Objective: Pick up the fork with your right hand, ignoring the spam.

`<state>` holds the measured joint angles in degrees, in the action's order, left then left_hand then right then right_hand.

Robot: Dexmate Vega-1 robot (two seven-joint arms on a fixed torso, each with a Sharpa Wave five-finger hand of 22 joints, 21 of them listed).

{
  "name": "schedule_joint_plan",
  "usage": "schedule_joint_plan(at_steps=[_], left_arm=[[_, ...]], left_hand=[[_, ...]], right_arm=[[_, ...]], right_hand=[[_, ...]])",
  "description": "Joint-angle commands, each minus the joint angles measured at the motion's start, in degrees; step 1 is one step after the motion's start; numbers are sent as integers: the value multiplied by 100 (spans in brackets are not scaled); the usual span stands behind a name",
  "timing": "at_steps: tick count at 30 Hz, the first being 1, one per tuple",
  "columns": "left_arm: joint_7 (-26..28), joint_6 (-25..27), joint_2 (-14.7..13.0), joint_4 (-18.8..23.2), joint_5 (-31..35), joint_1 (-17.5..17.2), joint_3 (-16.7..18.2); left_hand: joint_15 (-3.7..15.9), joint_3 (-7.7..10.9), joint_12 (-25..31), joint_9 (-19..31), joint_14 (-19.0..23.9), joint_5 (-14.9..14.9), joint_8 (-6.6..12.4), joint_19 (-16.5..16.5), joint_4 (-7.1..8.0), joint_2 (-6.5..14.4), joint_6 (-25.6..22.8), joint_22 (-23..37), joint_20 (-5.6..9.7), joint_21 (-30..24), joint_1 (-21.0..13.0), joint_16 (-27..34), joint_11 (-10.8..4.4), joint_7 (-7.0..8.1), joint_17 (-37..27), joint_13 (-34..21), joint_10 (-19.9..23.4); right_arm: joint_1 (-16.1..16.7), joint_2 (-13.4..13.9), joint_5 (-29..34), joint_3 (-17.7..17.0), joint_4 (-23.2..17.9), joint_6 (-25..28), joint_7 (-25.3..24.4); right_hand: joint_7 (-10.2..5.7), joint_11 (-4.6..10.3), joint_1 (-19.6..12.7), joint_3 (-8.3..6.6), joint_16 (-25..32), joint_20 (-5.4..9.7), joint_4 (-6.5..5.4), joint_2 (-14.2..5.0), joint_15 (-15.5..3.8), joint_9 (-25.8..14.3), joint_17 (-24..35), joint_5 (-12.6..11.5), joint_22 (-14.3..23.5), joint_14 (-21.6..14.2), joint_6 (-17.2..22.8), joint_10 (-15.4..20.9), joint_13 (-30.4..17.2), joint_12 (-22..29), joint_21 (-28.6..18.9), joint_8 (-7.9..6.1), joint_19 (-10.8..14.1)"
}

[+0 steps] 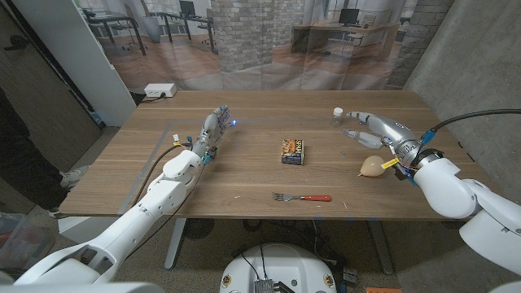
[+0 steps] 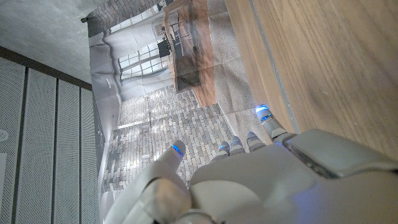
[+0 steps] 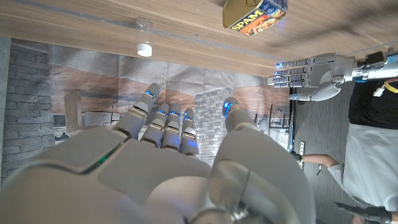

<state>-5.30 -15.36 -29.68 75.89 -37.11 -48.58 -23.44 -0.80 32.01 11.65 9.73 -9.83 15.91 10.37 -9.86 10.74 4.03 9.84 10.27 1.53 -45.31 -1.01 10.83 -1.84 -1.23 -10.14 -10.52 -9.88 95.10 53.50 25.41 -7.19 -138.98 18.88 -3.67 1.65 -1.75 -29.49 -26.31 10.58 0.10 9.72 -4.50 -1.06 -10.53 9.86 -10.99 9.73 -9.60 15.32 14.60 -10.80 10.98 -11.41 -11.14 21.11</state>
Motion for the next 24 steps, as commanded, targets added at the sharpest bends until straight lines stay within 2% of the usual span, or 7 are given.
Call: schedule_joint_plan(at_steps=[1,7,24], left_arm=[[-75,-13,42,-120,-16,53,-29],[-92,-36,66,-169,-9,84,-37],[-98,-40,89,-214,-4,82,-54]], left_hand=[[-21,18,3,21,-339,38,3,-746,-21,612,438,9,-54,8,-22,22,52,-18,-19,-13,-377],[-19,16,2,21,-341,39,3,-746,-20,611,439,10,-51,15,-20,21,45,-13,-19,-13,-377],[-19,12,-1,21,-343,41,2,-738,-19,611,441,11,-48,27,-18,20,39,-18,-20,-13,-380]], right_arm=[[225,39,689,-4,-372,518,459],[318,7,989,4,-515,678,630],[450,167,1986,202,-839,1177,1426]], right_hand=[[-9,54,-85,-12,-18,7,25,12,-11,-34,14,17,17,14,-54,-32,-10,-27,32,25,-42],[-38,80,-112,-11,-14,-2,27,29,-13,-35,13,15,17,10,-42,-11,-11,-15,31,13,-42],[-86,136,-184,-13,-2,13,29,57,-31,-37,11,6,16,-19,-98,-35,-13,-19,22,20,-21]])
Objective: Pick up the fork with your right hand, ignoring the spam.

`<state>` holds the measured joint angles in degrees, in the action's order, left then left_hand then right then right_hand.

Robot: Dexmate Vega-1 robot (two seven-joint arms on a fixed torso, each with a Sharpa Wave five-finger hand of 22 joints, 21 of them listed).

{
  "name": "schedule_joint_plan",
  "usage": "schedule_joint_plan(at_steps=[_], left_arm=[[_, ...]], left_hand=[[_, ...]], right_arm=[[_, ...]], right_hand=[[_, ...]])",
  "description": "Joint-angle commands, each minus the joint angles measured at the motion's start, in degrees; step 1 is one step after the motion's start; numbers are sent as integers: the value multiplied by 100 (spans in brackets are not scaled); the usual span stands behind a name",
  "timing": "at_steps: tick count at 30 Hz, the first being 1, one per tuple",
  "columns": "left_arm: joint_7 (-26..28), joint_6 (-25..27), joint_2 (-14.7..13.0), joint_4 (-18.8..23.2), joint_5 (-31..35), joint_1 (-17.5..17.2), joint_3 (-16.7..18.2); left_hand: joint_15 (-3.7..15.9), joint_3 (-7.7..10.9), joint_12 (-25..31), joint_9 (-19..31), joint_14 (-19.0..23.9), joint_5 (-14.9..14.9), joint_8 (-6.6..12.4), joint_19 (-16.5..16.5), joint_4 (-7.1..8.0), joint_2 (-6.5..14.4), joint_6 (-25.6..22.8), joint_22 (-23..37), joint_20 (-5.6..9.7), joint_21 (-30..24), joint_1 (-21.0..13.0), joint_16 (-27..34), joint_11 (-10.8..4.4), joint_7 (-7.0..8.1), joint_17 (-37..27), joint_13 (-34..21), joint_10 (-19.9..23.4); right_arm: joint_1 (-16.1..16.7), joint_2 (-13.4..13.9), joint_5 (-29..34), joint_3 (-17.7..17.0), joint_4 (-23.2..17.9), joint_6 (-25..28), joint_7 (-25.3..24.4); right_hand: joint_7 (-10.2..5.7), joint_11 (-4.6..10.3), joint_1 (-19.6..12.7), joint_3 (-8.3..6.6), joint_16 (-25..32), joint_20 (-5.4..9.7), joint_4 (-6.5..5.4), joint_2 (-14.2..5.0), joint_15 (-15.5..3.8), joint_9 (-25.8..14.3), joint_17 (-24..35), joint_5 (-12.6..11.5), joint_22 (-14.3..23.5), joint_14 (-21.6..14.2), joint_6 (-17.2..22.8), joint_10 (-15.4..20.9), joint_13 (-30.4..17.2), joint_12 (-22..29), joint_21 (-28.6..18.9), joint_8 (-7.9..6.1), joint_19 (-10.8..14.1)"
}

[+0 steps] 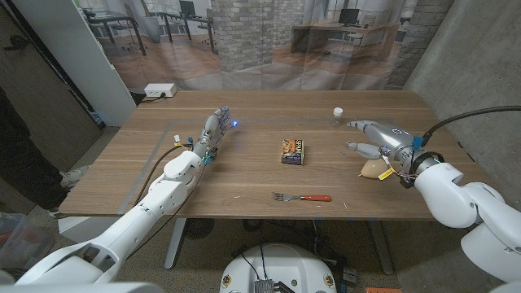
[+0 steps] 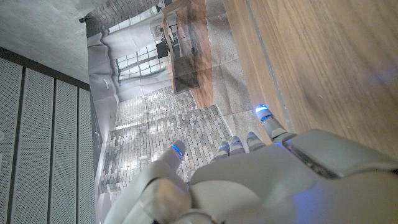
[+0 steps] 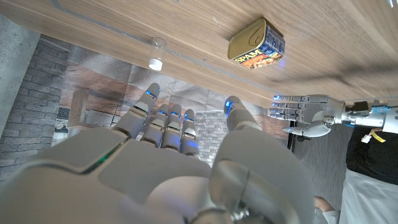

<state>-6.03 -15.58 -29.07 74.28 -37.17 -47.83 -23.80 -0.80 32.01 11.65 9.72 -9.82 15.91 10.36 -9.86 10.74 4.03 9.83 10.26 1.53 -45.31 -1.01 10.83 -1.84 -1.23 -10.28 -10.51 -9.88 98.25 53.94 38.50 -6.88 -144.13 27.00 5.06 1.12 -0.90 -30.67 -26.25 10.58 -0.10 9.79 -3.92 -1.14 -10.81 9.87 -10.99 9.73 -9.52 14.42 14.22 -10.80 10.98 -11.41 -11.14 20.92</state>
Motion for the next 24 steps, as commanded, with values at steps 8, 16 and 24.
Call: schedule_joint_plan(at_steps=[8,16,24], left_arm=[[-11,-20,13,-24,1,-28,-10],[-3,-9,-6,-9,4,-40,-3],[-34,-30,11,-72,-3,-2,-1]], left_hand=[[-15,10,-2,21,-345,42,1,-737,-18,611,442,12,-49,34,-16,19,45,-17,-6,-13,-383],[-21,9,-6,21,-344,43,1,-734,-18,611,444,12,-53,41,-15,19,42,-21,-6,-13,-390],[-23,8,-4,21,-344,45,1,-732,-18,612,443,13,-52,48,-15,19,56,-14,-6,-13,-386]], right_arm=[[222,124,1113,262,-434,498,846],[171,137,1591,499,-471,614,1141],[-2,193,1988,767,-466,605,1430]], right_hand=[[-33,49,-94,-20,-3,42,20,9,-35,-11,10,2,16,-26,-20,-8,-14,-20,18,18,10],[-8,31,-141,-23,2,49,19,23,-50,-13,8,-5,16,-47,40,60,-16,10,14,-16,26],[-12,70,-201,-37,7,74,29,36,-86,-14,6,-18,15,-75,56,73,-16,14,5,-26,58]])
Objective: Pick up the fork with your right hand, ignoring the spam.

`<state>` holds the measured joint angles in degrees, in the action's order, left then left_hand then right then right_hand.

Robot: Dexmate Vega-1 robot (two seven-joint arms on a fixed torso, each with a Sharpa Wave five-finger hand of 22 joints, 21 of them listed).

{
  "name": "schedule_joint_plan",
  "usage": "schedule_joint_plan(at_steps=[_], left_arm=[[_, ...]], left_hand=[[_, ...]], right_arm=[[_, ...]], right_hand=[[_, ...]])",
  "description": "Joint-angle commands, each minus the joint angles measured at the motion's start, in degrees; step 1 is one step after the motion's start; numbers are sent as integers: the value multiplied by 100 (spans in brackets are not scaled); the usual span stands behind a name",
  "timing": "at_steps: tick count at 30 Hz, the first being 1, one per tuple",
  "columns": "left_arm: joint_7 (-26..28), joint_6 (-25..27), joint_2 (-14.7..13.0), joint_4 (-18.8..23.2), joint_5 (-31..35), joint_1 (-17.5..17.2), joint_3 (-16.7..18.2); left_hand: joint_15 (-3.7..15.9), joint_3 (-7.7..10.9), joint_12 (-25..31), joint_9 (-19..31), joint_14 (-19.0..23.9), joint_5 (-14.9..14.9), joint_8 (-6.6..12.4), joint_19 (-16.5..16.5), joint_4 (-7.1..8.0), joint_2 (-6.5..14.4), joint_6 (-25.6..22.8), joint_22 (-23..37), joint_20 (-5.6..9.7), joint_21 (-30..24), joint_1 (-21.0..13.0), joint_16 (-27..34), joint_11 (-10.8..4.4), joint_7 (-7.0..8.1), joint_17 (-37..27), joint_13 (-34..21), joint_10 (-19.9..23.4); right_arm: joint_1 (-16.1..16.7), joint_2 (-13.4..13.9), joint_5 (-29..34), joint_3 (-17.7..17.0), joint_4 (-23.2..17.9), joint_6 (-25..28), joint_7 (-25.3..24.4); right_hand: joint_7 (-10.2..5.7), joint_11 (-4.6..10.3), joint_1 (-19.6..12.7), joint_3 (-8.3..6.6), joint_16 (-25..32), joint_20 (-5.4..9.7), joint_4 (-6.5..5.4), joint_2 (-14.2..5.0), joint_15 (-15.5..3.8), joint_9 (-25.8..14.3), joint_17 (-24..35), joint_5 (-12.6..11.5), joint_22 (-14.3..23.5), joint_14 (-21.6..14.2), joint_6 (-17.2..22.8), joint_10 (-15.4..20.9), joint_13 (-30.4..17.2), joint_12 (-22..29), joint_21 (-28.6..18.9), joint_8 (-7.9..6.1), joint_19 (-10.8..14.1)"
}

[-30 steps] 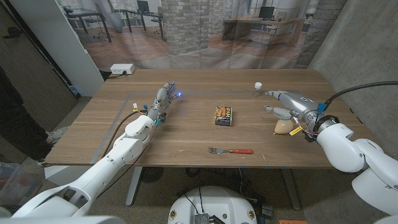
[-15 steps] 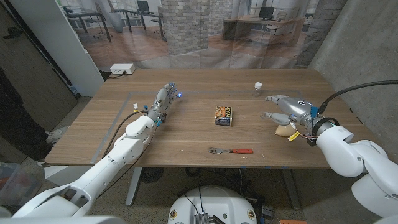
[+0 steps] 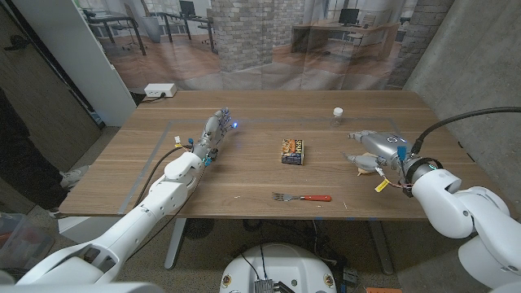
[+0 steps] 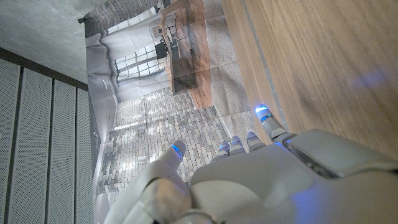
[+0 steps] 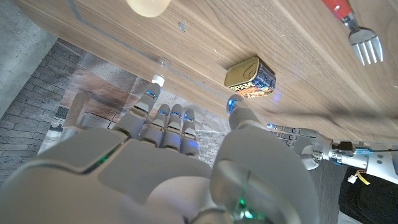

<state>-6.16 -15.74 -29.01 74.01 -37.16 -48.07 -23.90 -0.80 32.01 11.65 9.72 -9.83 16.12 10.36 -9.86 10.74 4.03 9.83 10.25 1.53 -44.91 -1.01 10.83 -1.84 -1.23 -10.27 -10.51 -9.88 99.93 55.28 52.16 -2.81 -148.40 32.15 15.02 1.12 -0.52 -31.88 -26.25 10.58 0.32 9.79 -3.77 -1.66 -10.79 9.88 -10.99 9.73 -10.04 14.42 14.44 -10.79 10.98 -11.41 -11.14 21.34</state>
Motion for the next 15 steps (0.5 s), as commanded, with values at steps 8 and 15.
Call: schedule_joint_plan(at_steps=[8,15], left_arm=[[-81,-54,47,-175,-12,91,4],[-135,-74,91,-286,-23,153,-7]], left_hand=[[-21,6,-2,21,-345,25,2,-730,-17,613,442,14,-51,16,-14,19,45,-18,-8,-14,-378],[-18,4,-4,21,-343,26,1,-728,-16,613,443,14,-54,22,-13,19,46,-14,-8,-14,-384]], right_arm=[[-386,84,1071,667,-35,116,768],[-497,31,1422,842,-30,111,1005]], right_hand=[[-20,71,-162,-48,0,49,53,75,-45,-14,4,-36,11,-26,4,14,-16,0,7,-13,28],[-34,95,-269,-70,8,64,79,127,-96,-13,4,-63,8,-66,9,24,-16,4,2,-23,60]])
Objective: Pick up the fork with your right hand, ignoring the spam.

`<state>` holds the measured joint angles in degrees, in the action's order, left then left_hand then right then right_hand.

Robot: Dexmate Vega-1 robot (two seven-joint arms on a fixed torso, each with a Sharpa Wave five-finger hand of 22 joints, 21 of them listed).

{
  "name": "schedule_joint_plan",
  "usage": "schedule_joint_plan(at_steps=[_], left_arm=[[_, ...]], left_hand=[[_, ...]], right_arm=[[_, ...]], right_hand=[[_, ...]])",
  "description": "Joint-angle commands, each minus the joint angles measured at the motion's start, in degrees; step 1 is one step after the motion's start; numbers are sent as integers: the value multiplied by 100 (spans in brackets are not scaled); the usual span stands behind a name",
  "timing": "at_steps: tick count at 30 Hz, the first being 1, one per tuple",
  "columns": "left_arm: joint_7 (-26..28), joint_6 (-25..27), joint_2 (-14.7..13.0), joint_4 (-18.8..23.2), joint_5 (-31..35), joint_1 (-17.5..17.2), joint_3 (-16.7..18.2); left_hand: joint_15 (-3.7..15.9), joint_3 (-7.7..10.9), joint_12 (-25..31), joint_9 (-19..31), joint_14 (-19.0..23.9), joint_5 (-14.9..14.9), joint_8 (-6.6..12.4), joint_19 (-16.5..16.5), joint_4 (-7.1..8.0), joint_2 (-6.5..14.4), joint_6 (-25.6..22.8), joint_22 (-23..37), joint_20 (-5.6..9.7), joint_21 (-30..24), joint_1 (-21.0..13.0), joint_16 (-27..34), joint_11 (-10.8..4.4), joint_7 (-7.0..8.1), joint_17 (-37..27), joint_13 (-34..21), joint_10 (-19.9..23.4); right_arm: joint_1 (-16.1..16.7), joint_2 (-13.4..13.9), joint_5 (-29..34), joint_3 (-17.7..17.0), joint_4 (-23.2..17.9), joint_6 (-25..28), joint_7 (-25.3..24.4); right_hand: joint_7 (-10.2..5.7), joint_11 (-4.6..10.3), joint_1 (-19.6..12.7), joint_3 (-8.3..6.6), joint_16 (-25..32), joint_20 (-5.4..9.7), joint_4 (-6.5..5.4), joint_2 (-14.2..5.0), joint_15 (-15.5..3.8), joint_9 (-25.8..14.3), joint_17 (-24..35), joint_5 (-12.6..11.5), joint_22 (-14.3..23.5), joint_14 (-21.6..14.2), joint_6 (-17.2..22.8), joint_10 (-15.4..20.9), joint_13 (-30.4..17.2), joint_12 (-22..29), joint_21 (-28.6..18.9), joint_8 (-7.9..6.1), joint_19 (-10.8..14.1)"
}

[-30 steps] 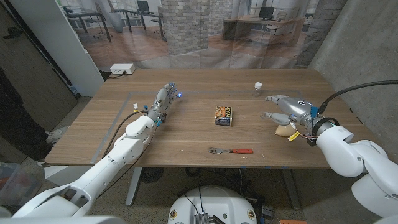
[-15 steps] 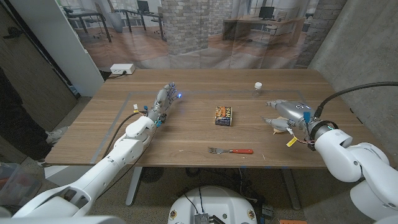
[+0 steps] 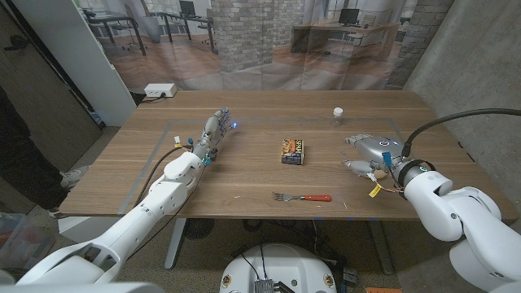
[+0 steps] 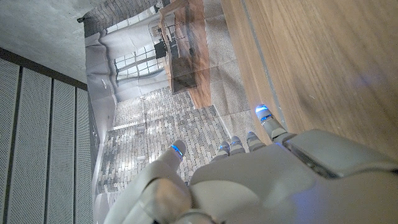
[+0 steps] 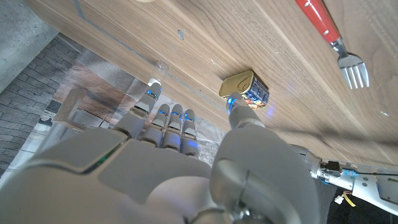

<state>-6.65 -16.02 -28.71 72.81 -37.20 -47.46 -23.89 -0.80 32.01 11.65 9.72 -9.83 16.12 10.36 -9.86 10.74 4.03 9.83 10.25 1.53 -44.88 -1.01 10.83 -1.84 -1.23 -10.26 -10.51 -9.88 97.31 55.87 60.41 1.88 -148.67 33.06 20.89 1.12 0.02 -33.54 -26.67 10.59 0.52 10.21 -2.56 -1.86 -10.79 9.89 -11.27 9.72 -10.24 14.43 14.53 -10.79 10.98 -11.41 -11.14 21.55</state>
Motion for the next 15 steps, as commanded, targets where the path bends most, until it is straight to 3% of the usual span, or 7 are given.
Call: schedule_joint_plan(at_steps=[1,15], left_arm=[[-94,-46,68,-183,-21,100,-10],[-148,-60,127,-351,-14,205,-29]], left_hand=[[-22,4,-3,21,-343,26,1,-727,-16,612,443,14,-53,19,-12,19,48,-16,-8,-14,-381],[-21,-3,-3,21,-342,30,2,-720,-12,612,442,16,-58,32,-7,19,48,-14,-9,-14,-378]], right_arm=[[-236,-30,627,382,-3,5,454],[-474,-165,1323,741,41,-150,1158]], right_hand=[[-40,38,-131,-35,8,50,43,17,-79,-14,4,-42,8,-50,10,25,-16,8,0,-26,51],[-119,147,-626,-167,-15,80,86,171,-130,-16,9,-144,2,-36,-160,-87,-22,-23,19,-4,73]])
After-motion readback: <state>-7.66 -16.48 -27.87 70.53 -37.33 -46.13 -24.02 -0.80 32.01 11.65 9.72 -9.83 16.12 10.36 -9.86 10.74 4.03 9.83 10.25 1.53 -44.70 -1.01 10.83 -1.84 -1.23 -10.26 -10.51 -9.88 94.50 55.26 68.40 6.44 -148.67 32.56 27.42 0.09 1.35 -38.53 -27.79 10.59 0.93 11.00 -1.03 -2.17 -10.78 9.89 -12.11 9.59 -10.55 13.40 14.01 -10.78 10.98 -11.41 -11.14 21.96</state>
